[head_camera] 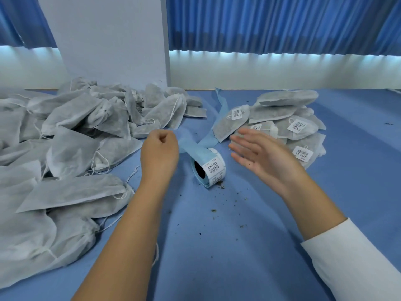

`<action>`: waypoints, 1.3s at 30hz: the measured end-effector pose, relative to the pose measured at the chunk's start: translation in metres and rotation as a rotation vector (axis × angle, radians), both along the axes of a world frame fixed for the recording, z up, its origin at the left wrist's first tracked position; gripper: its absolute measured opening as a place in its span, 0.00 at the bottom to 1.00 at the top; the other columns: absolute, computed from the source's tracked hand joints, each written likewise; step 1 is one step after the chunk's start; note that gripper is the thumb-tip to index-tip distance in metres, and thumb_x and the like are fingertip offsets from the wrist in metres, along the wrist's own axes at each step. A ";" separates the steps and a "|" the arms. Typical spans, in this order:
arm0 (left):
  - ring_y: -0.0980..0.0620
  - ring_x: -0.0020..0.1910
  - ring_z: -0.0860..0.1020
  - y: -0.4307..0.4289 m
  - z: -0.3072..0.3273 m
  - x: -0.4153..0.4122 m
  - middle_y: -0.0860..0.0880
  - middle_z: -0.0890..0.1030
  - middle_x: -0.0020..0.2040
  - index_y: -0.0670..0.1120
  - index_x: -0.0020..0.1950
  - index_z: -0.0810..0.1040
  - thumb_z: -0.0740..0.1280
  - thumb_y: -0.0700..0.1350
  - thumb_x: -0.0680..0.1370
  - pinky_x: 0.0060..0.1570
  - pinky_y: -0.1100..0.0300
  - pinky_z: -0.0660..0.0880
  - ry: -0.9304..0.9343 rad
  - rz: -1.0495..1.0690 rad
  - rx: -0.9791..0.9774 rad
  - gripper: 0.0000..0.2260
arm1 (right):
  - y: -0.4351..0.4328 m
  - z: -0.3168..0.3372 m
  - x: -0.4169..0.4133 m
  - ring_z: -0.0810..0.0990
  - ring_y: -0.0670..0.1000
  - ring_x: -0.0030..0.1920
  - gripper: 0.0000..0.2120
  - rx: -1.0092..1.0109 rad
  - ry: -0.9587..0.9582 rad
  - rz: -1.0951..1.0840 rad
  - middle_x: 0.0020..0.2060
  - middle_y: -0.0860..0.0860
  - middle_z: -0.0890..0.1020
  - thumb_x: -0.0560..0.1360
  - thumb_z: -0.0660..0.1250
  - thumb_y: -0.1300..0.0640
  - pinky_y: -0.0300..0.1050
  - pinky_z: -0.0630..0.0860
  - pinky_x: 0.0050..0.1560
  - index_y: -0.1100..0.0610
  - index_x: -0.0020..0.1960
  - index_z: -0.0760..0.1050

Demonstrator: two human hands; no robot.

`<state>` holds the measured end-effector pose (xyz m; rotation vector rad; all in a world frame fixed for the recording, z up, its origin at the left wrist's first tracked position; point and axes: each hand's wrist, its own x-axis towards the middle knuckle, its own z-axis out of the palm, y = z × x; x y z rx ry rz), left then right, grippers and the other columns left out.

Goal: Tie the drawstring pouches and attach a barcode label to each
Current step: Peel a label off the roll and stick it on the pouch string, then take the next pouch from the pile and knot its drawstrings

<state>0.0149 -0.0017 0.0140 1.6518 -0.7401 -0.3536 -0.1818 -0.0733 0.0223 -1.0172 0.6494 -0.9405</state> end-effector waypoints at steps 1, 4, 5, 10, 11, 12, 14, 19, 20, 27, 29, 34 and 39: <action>0.53 0.36 0.73 0.000 -0.002 0.006 0.53 0.76 0.40 0.45 0.46 0.76 0.59 0.42 0.79 0.32 0.66 0.68 -0.091 0.024 0.044 0.07 | 0.001 -0.002 0.001 0.84 0.54 0.55 0.09 -0.015 0.040 0.020 0.54 0.57 0.84 0.78 0.65 0.63 0.45 0.82 0.49 0.59 0.56 0.80; 0.41 0.63 0.72 0.000 -0.014 0.027 0.38 0.75 0.63 0.39 0.62 0.78 0.61 0.40 0.79 0.60 0.55 0.69 -0.317 0.112 0.284 0.14 | 0.004 -0.003 0.003 0.84 0.53 0.54 0.09 -0.044 0.130 0.031 0.52 0.55 0.85 0.77 0.67 0.62 0.44 0.82 0.49 0.58 0.56 0.80; 0.39 0.69 0.67 0.001 -0.017 0.034 0.36 0.70 0.69 0.39 0.64 0.77 0.62 0.40 0.79 0.65 0.52 0.65 -0.372 0.147 0.393 0.15 | 0.004 -0.004 0.004 0.84 0.53 0.54 0.10 -0.047 0.145 0.032 0.52 0.54 0.85 0.76 0.68 0.62 0.44 0.81 0.49 0.58 0.57 0.80; 0.41 0.79 0.46 0.008 -0.025 0.058 0.38 0.49 0.80 0.40 0.67 0.75 0.63 0.40 0.79 0.74 0.42 0.48 -0.411 0.218 0.766 0.17 | 0.005 -0.006 0.006 0.85 0.51 0.51 0.10 -0.056 0.186 0.069 0.52 0.54 0.85 0.76 0.69 0.61 0.42 0.81 0.47 0.57 0.56 0.81; 0.41 0.79 0.45 0.008 -0.025 0.062 0.37 0.47 0.80 0.40 0.67 0.75 0.62 0.40 0.79 0.74 0.43 0.47 -0.380 0.209 0.792 0.17 | 0.005 -0.006 0.006 0.84 0.51 0.51 0.09 -0.062 0.195 0.075 0.52 0.54 0.85 0.76 0.69 0.60 0.42 0.81 0.47 0.57 0.56 0.81; 0.40 0.79 0.46 0.008 -0.024 0.065 0.36 0.47 0.80 0.40 0.68 0.74 0.62 0.40 0.79 0.74 0.43 0.48 -0.359 0.198 0.807 0.17 | 0.005 -0.005 0.006 0.84 0.51 0.51 0.09 -0.067 0.205 0.081 0.52 0.54 0.85 0.76 0.69 0.60 0.42 0.81 0.47 0.57 0.55 0.81; 0.38 0.77 0.51 0.008 -0.025 0.067 0.34 0.51 0.78 0.40 0.67 0.74 0.63 0.40 0.79 0.72 0.43 0.52 -0.366 0.198 0.835 0.16 | 0.005 -0.005 0.005 0.84 0.51 0.51 0.08 -0.078 0.223 0.086 0.52 0.53 0.85 0.76 0.69 0.60 0.41 0.80 0.45 0.56 0.55 0.82; 0.37 0.68 0.68 0.008 -0.023 0.075 0.40 0.73 0.66 0.47 0.62 0.79 0.66 0.40 0.76 0.64 0.46 0.64 -0.484 0.206 0.848 0.15 | 0.005 -0.006 0.006 0.85 0.49 0.49 0.07 -0.106 0.254 0.083 0.51 0.53 0.86 0.76 0.68 0.60 0.40 0.80 0.43 0.54 0.54 0.82; 0.37 0.65 0.71 0.008 -0.022 0.076 0.40 0.75 0.64 0.46 0.62 0.79 0.67 0.40 0.75 0.62 0.47 0.67 -0.492 0.207 0.808 0.15 | 0.005 -0.005 0.006 0.85 0.50 0.49 0.08 -0.111 0.260 0.079 0.51 0.52 0.86 0.76 0.68 0.60 0.40 0.79 0.43 0.54 0.54 0.81; 0.39 0.50 0.76 0.006 -0.019 0.068 0.38 0.77 0.55 0.38 0.56 0.76 0.74 0.46 0.71 0.44 0.52 0.72 -0.476 0.045 0.765 0.19 | 0.004 -0.006 0.004 0.85 0.50 0.51 0.08 -0.128 0.281 0.060 0.51 0.51 0.86 0.76 0.69 0.59 0.41 0.79 0.45 0.54 0.54 0.82; 0.39 0.56 0.74 0.007 -0.019 0.064 0.39 0.75 0.58 0.43 0.55 0.77 0.72 0.52 0.73 0.49 0.52 0.71 -0.535 0.069 0.746 0.17 | 0.004 -0.006 0.004 0.85 0.50 0.51 0.08 -0.142 0.290 0.063 0.51 0.51 0.86 0.76 0.69 0.58 0.41 0.79 0.45 0.54 0.54 0.82; 0.39 0.66 0.66 0.009 -0.012 0.046 0.41 0.68 0.65 0.48 0.63 0.77 0.74 0.59 0.70 0.64 0.47 0.66 -0.525 0.184 0.376 0.26 | 0.004 -0.008 0.005 0.84 0.50 0.51 0.07 -0.172 0.314 0.042 0.50 0.51 0.86 0.77 0.68 0.59 0.43 0.79 0.48 0.53 0.54 0.82; 0.43 0.55 0.72 0.004 0.001 0.028 0.45 0.76 0.53 0.45 0.51 0.75 0.74 0.59 0.71 0.53 0.52 0.69 -0.437 0.119 0.044 0.21 | 0.007 -0.010 0.007 0.82 0.41 0.44 0.06 -0.311 0.417 -0.052 0.45 0.44 0.85 0.75 0.71 0.56 0.36 0.77 0.41 0.46 0.50 0.82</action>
